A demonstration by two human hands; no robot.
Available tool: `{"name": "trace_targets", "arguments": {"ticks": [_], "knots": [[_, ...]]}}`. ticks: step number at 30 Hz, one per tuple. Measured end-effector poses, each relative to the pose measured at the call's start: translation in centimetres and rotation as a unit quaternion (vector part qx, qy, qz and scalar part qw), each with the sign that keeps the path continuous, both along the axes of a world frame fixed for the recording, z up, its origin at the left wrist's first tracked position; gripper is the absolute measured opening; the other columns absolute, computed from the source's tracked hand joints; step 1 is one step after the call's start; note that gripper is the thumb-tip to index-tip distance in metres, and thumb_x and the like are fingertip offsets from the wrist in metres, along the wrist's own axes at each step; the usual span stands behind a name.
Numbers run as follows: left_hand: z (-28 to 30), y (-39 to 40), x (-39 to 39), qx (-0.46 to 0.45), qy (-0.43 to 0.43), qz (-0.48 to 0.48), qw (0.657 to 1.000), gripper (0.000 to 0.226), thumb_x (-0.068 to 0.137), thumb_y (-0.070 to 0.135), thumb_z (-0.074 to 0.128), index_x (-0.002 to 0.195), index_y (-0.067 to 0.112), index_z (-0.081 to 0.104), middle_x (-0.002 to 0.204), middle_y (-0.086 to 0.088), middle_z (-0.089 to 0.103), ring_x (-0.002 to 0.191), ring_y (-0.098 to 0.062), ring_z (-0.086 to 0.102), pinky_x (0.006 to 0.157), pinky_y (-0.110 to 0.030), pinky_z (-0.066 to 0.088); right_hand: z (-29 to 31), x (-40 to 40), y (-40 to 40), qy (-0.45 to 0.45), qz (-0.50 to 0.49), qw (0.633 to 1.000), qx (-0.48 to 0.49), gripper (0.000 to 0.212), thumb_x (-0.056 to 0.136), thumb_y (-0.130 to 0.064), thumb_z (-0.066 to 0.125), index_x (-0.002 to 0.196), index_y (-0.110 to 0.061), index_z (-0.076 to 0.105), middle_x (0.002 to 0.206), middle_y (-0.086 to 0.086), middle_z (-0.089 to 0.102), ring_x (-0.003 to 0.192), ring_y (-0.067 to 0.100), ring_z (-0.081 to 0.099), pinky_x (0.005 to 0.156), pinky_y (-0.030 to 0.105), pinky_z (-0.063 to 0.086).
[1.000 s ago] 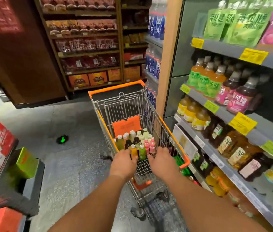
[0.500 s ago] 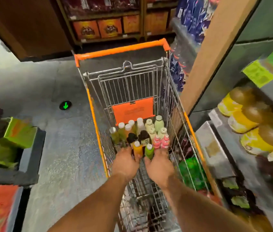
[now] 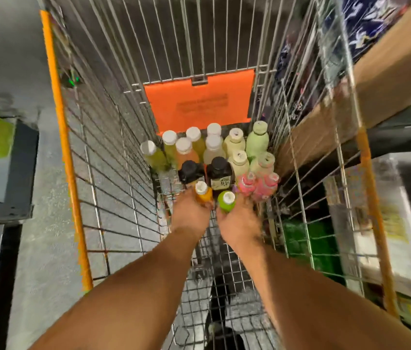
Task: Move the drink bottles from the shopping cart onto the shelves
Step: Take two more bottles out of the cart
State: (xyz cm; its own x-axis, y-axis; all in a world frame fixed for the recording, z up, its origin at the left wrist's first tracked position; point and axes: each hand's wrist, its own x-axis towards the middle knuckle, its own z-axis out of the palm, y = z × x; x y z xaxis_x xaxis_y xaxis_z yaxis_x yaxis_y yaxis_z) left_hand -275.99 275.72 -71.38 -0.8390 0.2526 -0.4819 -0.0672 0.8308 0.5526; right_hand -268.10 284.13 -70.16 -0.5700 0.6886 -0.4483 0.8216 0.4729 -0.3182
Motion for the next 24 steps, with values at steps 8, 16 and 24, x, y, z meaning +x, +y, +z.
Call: {"name": "trace_targets", "arguments": {"ticks": [8,16,24], "knots": [[-1.7,0.8,0.0,-0.016,0.044,0.001,0.999,0.041,0.09,0.033,0.062,0.127,0.017,0.055,0.116,-0.012,0.057,0.109,-0.034,0.055,0.084,-0.04,0.046,-2.2,-1.0,0.3,0.071,-0.013,0.997,-0.037,0.037,0.092,-0.039,0.057,0.125,-0.023,0.051,0.121,0.01,0.055,0.104,0.034,0.058,0.077,0.038,0.048],[5.3,-2.0,0.5,0.072,0.055,-0.079,0.993,0.033,0.095,0.029,0.057,0.127,0.023,0.057,0.125,-0.007,0.051,0.111,-0.026,0.054,0.092,-0.029,0.04,5.8,0.5,-2.0,0.154,-0.098,0.982,-0.049,0.023,0.095,-0.033,0.056,0.114,-0.019,0.056,0.085,-0.009,0.053,0.089,0.022,0.06,0.058,0.017,0.037],[21.5,-6.2,0.5,0.204,0.107,-0.174,0.957,0.025,0.093,0.038,0.061,0.113,0.022,0.062,0.109,-0.004,0.066,0.1,-0.027,0.06,0.071,-0.029,0.036,21.7,3.0,-8.4,0.294,-0.19,0.93,0.112,0.031,0.089,-0.044,0.062,0.108,-0.02,0.065,0.094,0.004,0.069,0.087,0.026,0.064,0.068,0.029,0.039]]}}
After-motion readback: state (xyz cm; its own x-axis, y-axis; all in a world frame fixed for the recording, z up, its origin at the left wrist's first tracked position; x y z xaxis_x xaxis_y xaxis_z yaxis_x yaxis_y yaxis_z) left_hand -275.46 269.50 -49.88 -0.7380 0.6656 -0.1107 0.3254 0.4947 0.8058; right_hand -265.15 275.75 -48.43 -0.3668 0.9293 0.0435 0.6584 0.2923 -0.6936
